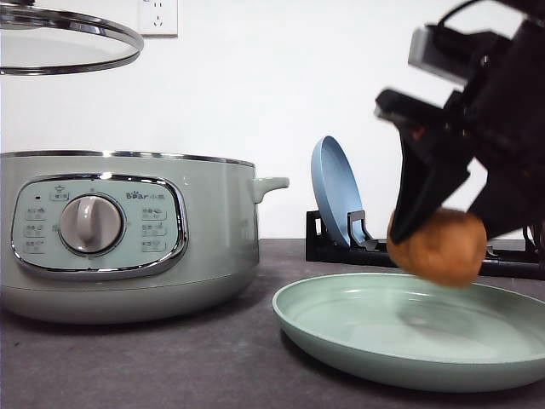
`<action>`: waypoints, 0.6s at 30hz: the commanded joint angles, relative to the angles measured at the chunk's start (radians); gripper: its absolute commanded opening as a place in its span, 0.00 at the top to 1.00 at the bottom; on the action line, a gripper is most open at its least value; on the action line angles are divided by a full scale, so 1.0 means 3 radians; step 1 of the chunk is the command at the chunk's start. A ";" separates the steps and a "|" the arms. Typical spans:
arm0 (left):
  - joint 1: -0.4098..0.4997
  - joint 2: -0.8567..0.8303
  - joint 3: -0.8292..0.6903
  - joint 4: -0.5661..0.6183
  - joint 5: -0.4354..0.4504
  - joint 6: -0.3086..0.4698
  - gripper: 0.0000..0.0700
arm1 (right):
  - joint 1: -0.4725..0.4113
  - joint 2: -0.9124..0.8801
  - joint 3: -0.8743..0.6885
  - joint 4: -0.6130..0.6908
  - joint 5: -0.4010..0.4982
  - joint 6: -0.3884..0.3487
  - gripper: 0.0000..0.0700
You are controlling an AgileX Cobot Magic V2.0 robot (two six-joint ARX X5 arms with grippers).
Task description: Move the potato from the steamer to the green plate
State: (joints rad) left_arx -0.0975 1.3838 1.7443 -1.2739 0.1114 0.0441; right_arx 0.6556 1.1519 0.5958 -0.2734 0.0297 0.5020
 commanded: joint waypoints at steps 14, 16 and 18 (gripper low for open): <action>-0.0084 -0.0014 0.0099 0.0139 0.0019 0.0051 1.00 | 0.0078 0.0532 0.0015 0.0211 -0.0024 0.0109 0.48; -0.0094 -0.0014 0.0099 0.0141 0.0019 0.0051 1.00 | 0.0078 0.0532 0.0015 0.0203 -0.0023 0.0107 0.42; -0.0107 -0.0014 0.0099 0.0141 0.0019 0.0051 1.00 | 0.0078 0.0529 0.0016 0.0201 -0.0023 0.0106 0.38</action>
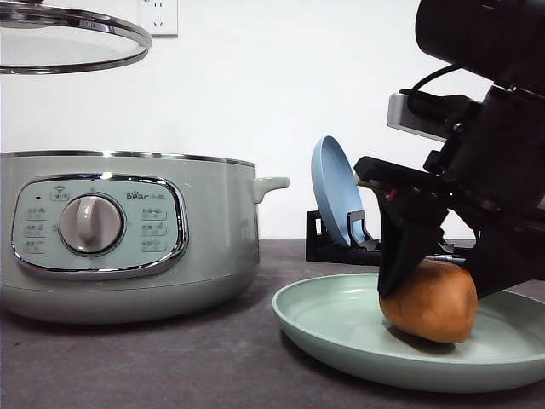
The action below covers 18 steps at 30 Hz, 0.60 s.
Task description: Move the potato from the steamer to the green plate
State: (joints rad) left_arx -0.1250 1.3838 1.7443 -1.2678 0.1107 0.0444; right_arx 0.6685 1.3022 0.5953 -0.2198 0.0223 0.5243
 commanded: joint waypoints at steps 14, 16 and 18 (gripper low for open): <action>-0.0468 0.0132 0.0099 0.0162 0.0022 0.0049 1.00 | -0.0068 -0.0621 0.0336 -0.0196 0.0118 -0.0312 0.21; -0.0537 0.0199 0.0099 0.0183 0.0022 0.0050 1.00 | -0.0085 -0.0740 0.0432 -0.0285 0.0141 -0.0390 0.21; -0.0597 0.0280 0.0099 0.0204 0.0022 0.0050 1.00 | -0.0103 -0.0861 0.0535 -0.0381 0.0184 -0.0461 0.21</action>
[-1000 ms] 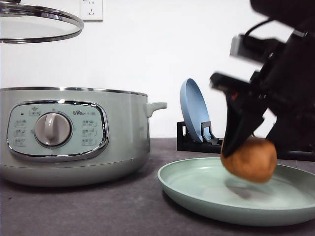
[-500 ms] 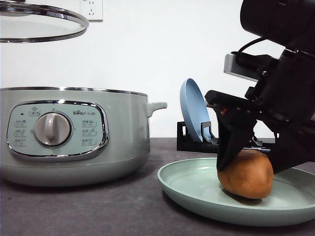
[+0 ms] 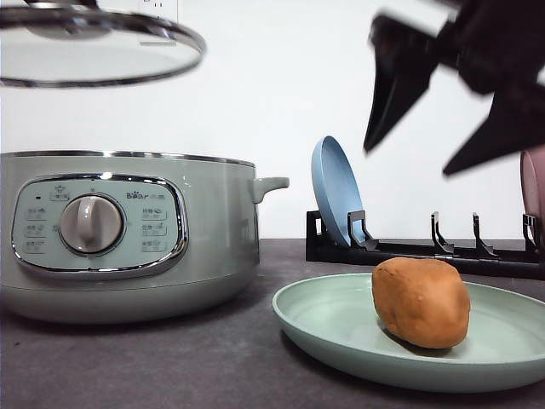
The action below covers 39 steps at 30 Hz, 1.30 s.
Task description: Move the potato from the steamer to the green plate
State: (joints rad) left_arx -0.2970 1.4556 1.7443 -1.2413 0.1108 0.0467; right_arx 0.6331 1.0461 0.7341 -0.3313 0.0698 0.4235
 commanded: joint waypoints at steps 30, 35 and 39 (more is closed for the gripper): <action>-0.0275 0.0818 0.0099 0.0297 0.0002 0.0070 1.00 | 0.0013 -0.0465 0.0290 -0.0343 0.0235 -0.0328 0.21; -0.0277 0.0872 0.0099 0.0284 -0.0029 0.0072 1.00 | 0.0013 -0.0465 0.0290 -0.0345 0.0235 -0.0328 0.21; -0.0277 0.0901 0.0099 0.0273 -0.0046 0.0080 1.00 | 0.0013 -0.0465 0.0290 -0.0345 0.0243 -0.0329 0.21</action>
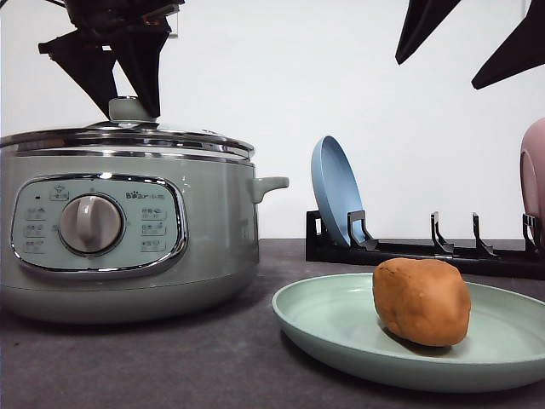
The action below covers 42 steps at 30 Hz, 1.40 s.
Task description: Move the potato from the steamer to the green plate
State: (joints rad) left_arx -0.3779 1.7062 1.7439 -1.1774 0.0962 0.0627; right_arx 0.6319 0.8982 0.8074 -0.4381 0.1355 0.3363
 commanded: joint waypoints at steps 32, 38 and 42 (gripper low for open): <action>-0.0190 0.0194 0.0093 0.0066 -0.0301 0.0109 1.00 | 0.0018 0.0028 0.0046 0.0009 0.0077 -0.0078 0.21; -0.0191 0.0195 0.0093 -0.0022 -0.0299 0.0080 0.90 | 0.0018 0.0028 0.0046 0.0009 0.0074 -0.0078 0.21; -0.0191 0.0183 0.0093 -0.0026 -0.0299 0.0075 0.44 | 0.0018 0.0028 0.0046 0.0008 0.0072 -0.0078 0.21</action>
State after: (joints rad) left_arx -0.4224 1.7312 1.7554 -1.1822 0.0091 0.0617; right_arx 0.6319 0.8982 0.8078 -0.4388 0.1559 0.3183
